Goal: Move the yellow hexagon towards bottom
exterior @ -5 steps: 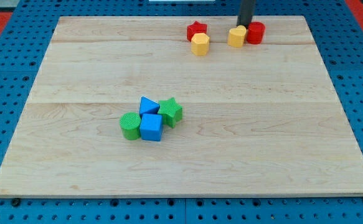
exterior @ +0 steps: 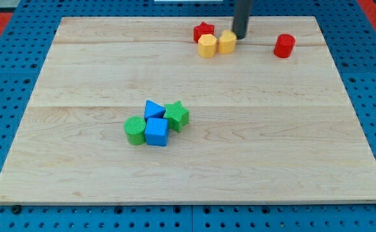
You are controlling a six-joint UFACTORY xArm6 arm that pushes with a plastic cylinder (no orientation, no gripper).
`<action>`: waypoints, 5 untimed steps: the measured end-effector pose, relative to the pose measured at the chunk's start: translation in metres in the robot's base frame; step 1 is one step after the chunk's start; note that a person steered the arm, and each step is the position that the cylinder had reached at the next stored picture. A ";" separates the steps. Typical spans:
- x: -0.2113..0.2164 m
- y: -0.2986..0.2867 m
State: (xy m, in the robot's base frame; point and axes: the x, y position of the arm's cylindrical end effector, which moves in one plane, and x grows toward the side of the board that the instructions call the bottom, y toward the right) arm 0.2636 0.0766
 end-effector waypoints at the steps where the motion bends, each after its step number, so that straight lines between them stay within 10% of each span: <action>1: 0.019 -0.052; 3: 0.024 -0.083; 5: 0.011 0.023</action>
State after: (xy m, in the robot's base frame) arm 0.2751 0.0992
